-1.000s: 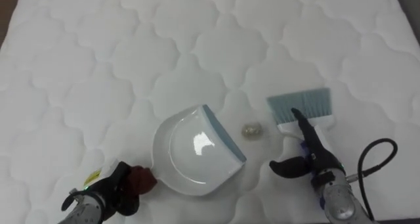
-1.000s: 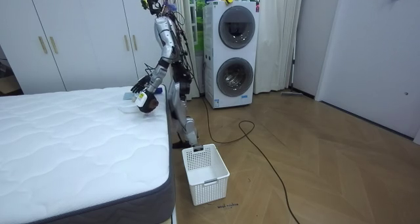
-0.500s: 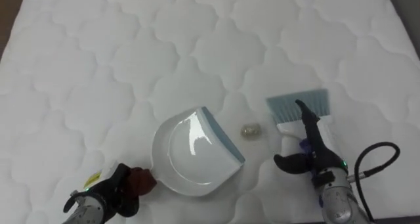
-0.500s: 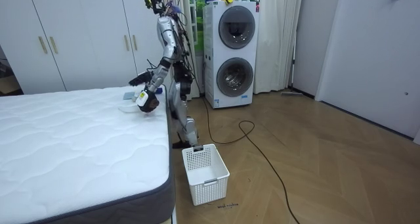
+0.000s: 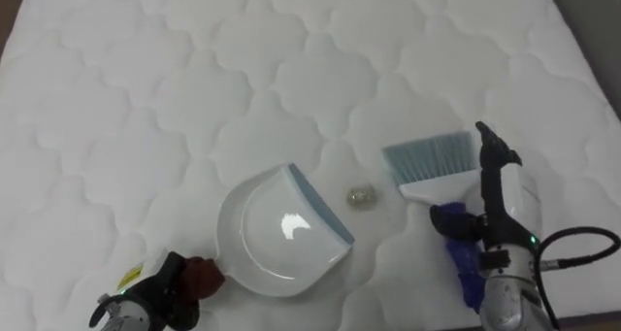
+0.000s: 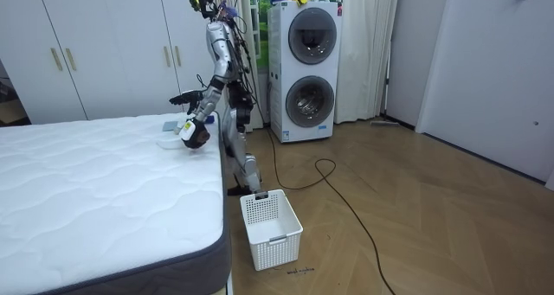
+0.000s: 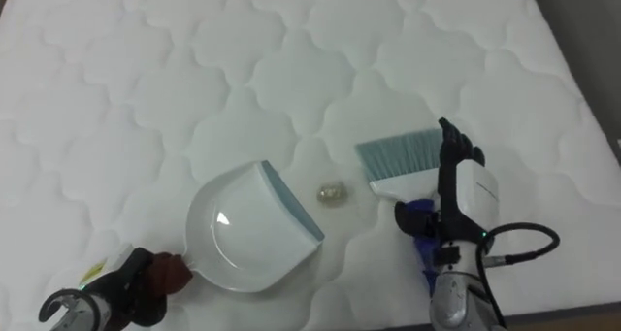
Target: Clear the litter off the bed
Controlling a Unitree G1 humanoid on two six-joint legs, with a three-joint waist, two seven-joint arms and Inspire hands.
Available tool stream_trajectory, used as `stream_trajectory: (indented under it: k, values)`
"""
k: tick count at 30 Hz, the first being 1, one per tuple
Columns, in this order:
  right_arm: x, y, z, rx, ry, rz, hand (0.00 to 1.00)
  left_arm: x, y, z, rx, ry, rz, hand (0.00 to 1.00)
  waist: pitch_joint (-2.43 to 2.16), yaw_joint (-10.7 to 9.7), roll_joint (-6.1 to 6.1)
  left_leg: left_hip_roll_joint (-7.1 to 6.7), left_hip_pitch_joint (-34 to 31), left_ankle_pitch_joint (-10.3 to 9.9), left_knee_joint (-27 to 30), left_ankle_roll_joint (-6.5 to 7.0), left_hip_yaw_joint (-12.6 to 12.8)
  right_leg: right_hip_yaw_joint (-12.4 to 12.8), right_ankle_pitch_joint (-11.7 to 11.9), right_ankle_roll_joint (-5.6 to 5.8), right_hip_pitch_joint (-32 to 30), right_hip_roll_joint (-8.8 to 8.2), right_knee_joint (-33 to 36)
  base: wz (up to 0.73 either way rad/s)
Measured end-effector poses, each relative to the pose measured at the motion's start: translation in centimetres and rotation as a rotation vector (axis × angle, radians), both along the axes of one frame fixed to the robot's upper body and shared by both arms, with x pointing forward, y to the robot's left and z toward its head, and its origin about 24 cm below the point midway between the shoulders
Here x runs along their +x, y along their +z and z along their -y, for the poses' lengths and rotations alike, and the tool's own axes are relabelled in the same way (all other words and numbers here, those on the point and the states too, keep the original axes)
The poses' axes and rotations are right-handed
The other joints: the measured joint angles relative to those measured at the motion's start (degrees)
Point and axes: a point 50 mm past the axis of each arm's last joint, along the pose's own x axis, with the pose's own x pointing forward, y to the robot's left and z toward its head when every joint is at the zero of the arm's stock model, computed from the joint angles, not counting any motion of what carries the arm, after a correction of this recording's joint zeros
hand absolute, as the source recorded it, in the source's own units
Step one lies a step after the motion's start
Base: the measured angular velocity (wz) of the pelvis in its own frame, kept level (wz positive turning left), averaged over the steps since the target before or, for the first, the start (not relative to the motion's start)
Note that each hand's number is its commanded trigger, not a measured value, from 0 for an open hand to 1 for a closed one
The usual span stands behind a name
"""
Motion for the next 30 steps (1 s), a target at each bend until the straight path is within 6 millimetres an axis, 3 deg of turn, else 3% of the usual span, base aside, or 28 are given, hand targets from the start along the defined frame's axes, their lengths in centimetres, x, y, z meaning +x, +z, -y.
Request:
stream_trajectory:
  k: [30]
  values:
    - [-4.3,-4.7,1.4,-0.027,-0.007,-0.349,0.0,0.1,0.1,0.6,-0.009,-0.026,-0.008,1.0,0.03,0.9,0.34,-0.28,-0.4,0.0,0.0,0.0,0.3,0.0,-0.2,0.53,0.2,-0.12,-0.6,0.0]
